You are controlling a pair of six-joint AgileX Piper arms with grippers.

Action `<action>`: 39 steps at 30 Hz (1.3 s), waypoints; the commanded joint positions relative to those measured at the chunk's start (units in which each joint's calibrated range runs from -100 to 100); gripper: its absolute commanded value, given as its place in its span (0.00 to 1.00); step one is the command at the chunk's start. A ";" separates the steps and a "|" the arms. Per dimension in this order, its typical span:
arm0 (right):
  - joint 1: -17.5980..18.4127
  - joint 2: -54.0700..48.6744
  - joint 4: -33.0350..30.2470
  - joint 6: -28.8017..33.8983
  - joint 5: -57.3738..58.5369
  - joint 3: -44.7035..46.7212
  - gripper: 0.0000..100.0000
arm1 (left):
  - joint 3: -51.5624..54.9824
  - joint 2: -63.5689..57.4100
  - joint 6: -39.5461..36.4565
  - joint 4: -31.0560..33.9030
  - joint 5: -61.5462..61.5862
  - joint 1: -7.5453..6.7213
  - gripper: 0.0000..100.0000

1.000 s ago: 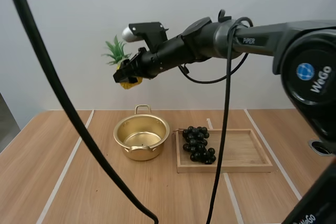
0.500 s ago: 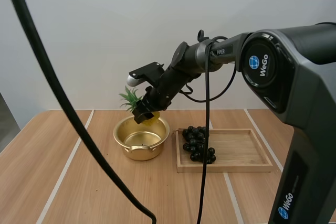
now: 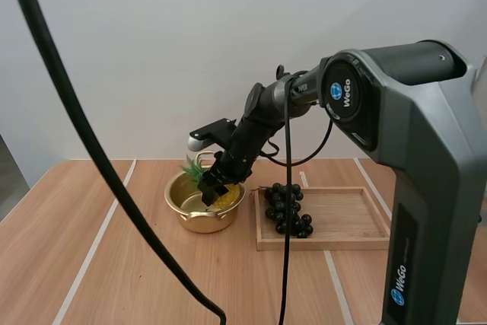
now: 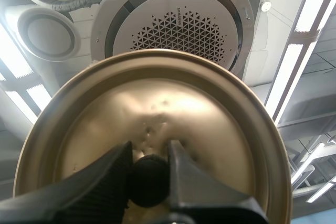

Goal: Open the pot, put the pineapple inside, and close it

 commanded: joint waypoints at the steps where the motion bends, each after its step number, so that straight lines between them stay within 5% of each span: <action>1: 0.09 0.48 -0.39 -0.17 0.99 -0.24 0.00 | -0.05 -0.01 0.16 -0.07 0.62 -0.03 0.00; 24: 0.09 5.48 -1.67 1.36 -0.41 -0.39 0.00 | -0.05 -0.01 0.16 -0.07 0.62 -0.03 0.00; 27: 0.09 5.48 -1.79 1.36 -0.41 -0.39 0.30 | -0.05 -0.01 0.16 -0.07 0.62 -0.03 0.00; 31: 0.09 5.22 -1.79 0.95 -1.97 -0.39 0.97 | -0.05 -0.01 0.16 -0.07 0.62 -0.03 0.00; 39: 0.09 0.23 -1.89 0.95 -3.94 -0.50 1.00 | -0.05 -0.01 0.16 -0.07 0.62 -0.03 0.00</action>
